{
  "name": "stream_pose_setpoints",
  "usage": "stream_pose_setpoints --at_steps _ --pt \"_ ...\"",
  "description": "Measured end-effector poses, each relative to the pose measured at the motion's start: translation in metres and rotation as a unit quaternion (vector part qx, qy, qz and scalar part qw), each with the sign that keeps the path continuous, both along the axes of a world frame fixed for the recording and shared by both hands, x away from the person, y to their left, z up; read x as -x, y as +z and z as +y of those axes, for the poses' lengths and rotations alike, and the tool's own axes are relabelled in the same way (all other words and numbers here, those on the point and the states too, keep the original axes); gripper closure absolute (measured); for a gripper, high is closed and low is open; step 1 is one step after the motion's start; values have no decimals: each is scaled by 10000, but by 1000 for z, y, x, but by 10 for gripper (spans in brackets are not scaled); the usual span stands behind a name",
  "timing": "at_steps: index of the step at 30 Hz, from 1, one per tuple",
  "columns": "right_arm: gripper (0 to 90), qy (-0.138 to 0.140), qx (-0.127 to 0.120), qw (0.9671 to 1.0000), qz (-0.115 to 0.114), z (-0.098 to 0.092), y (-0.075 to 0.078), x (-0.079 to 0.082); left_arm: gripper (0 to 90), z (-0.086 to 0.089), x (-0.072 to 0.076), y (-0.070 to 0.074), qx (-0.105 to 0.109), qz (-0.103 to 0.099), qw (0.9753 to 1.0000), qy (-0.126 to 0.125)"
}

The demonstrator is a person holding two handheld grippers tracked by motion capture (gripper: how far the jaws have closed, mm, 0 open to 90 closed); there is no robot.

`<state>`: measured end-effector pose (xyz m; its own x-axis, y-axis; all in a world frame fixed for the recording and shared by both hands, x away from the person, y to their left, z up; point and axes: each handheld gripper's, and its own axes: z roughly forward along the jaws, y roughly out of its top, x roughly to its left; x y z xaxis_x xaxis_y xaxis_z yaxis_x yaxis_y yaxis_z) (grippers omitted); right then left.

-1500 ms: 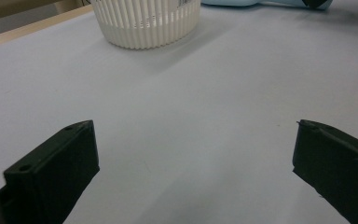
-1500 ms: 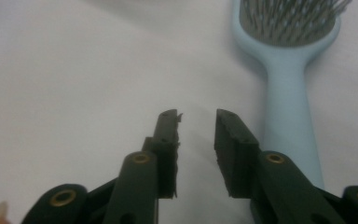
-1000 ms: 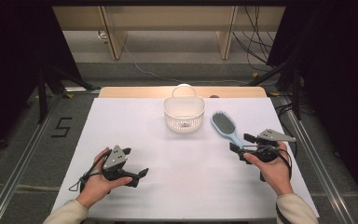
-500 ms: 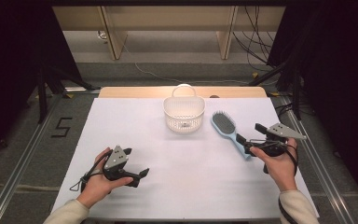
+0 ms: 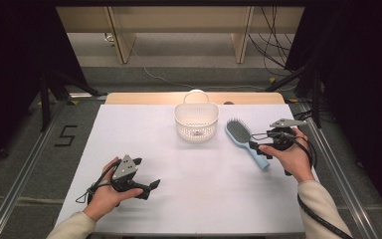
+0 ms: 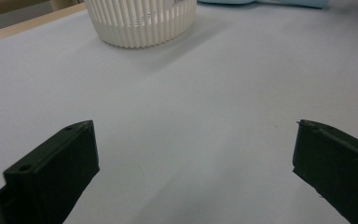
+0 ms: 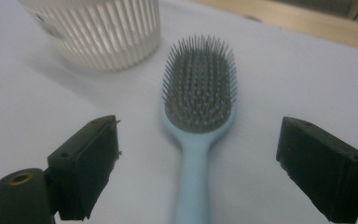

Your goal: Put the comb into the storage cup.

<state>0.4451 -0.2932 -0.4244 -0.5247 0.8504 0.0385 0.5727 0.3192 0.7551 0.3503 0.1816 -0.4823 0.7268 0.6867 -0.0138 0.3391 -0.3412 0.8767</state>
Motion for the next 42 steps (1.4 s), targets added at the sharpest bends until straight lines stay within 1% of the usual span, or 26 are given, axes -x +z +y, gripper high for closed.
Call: stream_pose_setpoints --at_steps 3,4,5,6,8,9,11,14,15,17,18,19,22,23,24,25,26,28,31,33,34,35,36,38,41,42 --pt "149 22 376 9977 559 4 -5 -16 0 -1 0 0 13 2 10000 -15" --pt "149 22 376 9977 559 4 -5 -16 0 -1 0 0 11 1 10000 -15" --pt "154 33 620 9942 877 8 -9 -23 0 0 0 0 11 -5 10000 -13" --pt "154 33 620 9942 877 8 -9 -23 0 0 0 0 19 -9 10000 -10" --pt "156 119 906 9903 1049 12 -13 -29 0 0 0 0 29 -6 10000 0" --pt "157 101 1084 9869 1192 17 -16 -34 0 -1 0 0 23 2 10000 -11" --pt "158 111 1147 9852 1270 19 -18 -36 0 -1 0 0 24 2 10000 -17" --pt "170 142 1380 9798 1442 26 -21 -43 0 -1 0 0 30 -6 10000 -21" --pt "185 120 1515 9766 1523 29 -23 -49 0 0 0 0 32 -11 10000 -10" --pt "188 112 1573 9756 1530 30 -24 -51 0 0 0 1 38 -19 10000 -6" --pt "201 94 1715 9718 1618 32 -25 -57 0 0 0 1 48 -22 10000 6" --pt "201 94 1715 9718 1618 32 -25 -57 0 0 0 1 48 -22 10000 6" --pt "208 62 1798 9671 1801 37 -25 -63 0 0 0 1 55 -20 10000 3" --pt "210 49 1863 9638 1907 39 -25 -65 0 0 0 1 54 -21 10000 8" --pt "212 70 1952 9578 2107 42 -26 -68 0 0 0 1 58 -24 10000 6" --pt "212 70 1952 9578 2107 42 -26 -68 0 0 0 1 58 -24 10000 6" --pt "218 106 1988 9548 2207 45 -28 -70 0 1 0 2 68 -39 10000 7" --pt "220 116 1988 9543 2230 46 -28 -70 0 1 0 2 80 -42 10000 10" --pt "231 158 2120 9484 2351 50 -30 -71 0 1 0 2 79 -30 10000 11" --pt "239 155 2100 9482 2380 51 -31 -72 0 0 0 2 73 -24 10000 -1" --pt "241 129 2119 9468 2419 52 -31 -72 0 0 0 2 70 -31 10000 0" --pt "246 157 2178 9432 2503 54 -32 -73 0 0 0 2 70 -37 10000 -1" --pt "246 157 2178 9432 2503 54 -32 -73 0 -1 0 2 79 -41 10000 -3" --pt "285 148 2189 9403 2601 56 -32 -74 0 -1 0 2 77 -28 10000 -7" --pt "319 212 2170 9408 2596 58 -32 -75 2 -1 -1 2 82 -22 10000 -14" --pt "333 224 2209 9391 2622 58 -31 -76 2 -1 -1 2 87 -28 10000 -15"
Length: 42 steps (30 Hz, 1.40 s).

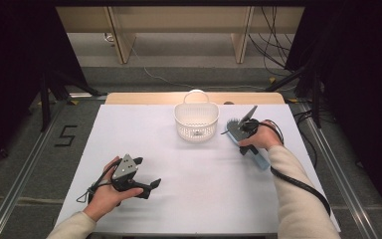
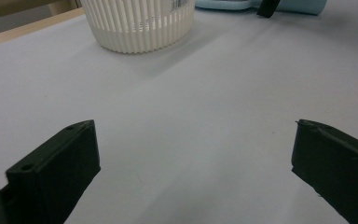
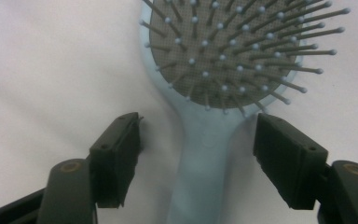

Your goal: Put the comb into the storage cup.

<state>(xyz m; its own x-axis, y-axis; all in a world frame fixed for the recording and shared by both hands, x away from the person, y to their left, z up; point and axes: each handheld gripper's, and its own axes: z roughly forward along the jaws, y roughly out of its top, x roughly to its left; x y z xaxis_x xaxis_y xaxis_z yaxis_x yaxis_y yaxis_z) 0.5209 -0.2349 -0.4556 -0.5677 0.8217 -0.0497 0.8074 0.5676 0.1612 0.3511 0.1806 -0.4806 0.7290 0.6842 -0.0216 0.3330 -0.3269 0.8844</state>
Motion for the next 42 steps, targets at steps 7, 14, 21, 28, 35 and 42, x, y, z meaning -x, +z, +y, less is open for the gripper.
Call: stream_pose_setpoints --at_steps 7,14,21,28,35,42 --pt "467 -178 -136 9997 82 -1 1 -3 5 0 0 0 -6 -4 10000 -2" --pt "600 -338 -68 9993 127 -1 3 -7 8 0 0 0 0 4 10000 -16" --pt "682 -497 -22 9985 227 3 3 -7 10 0 0 0 -3 3 10000 -17" --pt "694 -623 -8 9977 269 4 3 -7 11 0 0 0 -2 6 10000 -14" --pt "703 -710 6 9971 267 5 4 -7 11 0 0 0 -5 2 10000 -7" --pt "706 -568 -34 9982 206 3 4 -5 12 0 0 -1 3 20 10000 -1"
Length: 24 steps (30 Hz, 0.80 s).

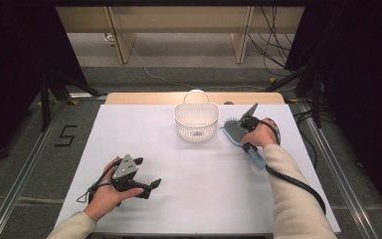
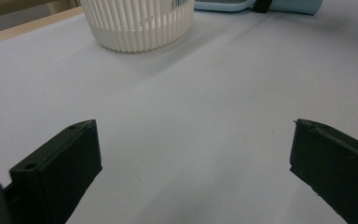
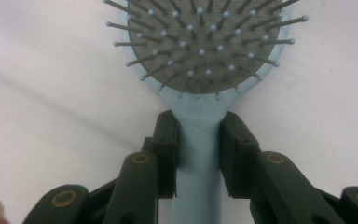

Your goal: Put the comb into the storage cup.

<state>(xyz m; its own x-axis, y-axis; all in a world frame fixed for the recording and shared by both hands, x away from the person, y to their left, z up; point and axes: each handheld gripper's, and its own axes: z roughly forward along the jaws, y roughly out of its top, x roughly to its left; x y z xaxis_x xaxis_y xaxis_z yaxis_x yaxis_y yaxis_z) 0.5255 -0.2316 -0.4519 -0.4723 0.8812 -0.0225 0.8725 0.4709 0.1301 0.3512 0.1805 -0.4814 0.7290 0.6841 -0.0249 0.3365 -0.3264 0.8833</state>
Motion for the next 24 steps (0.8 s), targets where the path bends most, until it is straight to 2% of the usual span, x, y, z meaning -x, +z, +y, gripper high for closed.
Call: stream_pose_setpoints --at_steps 6,15,24 --pt "707 -16 35 10000 -36 1 0 1 13 1 0 0 6 10 10000 3" --pt "708 -238 -235 9993 -143 -8 1 6 15 0 0 -1 -8 28 10000 4" --pt "708 -355 -494 9974 -392 -19 5 12 15 1 0 -1 -4 29 10000 26"
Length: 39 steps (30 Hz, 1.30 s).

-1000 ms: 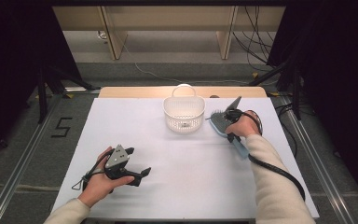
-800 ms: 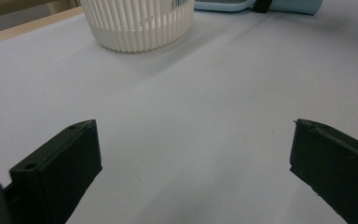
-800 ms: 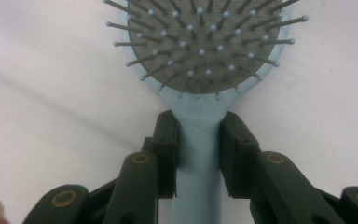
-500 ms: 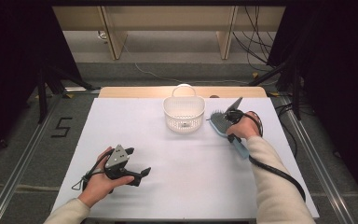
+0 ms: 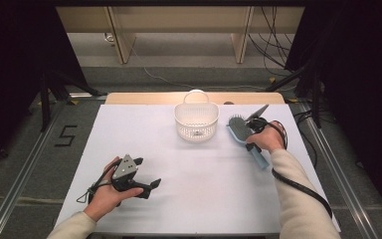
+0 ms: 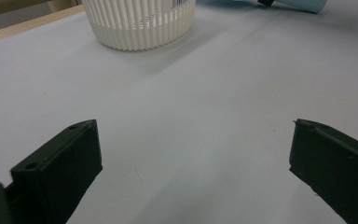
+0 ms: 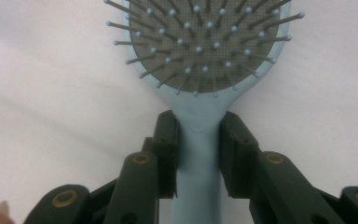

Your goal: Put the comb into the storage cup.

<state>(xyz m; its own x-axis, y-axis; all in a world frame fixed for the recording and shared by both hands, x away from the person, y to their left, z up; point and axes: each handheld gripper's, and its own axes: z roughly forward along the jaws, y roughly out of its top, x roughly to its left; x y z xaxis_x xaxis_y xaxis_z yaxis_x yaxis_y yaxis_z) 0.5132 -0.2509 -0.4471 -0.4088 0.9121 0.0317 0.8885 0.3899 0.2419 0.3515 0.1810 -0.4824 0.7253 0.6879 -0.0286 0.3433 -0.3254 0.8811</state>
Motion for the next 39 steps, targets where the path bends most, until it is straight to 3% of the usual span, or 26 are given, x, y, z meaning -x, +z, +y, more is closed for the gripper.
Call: stream_pose_setpoints --at_steps 6,8,15,21,22,30,34,39 --pt "708 -76 -252 9995 -188 -5 3 6 15 1 0 0 -6 -4 10000 6" --pt "708 -120 -385 9985 -370 -6 5 10 15 1 0 0 -12 -6 10000 22" --pt "708 -228 -563 9958 -678 -9 6 21 15 2 0 0 -25 -14 10000 44" --pt "708 -163 -774 9915 -1037 -13 9 34 15 4 0 -1 -41 -8 10000 78" --pt "708 -154 -843 9894 -1172 -15 11 38 15 4 0 -1 -44 -5 10000 83" --pt "707 -110 -1059 9840 -1426 -17 12 44 15 5 0 -1 -54 -2 9999 99" --pt "708 -178 -1157 9790 -1671 -16 14 45 15 5 0 -1 -50 -8 9999 89" --pt "707 -202 -1241 9767 -1738 -13 14 45 15 5 1 0 -50 -28 10000 75"
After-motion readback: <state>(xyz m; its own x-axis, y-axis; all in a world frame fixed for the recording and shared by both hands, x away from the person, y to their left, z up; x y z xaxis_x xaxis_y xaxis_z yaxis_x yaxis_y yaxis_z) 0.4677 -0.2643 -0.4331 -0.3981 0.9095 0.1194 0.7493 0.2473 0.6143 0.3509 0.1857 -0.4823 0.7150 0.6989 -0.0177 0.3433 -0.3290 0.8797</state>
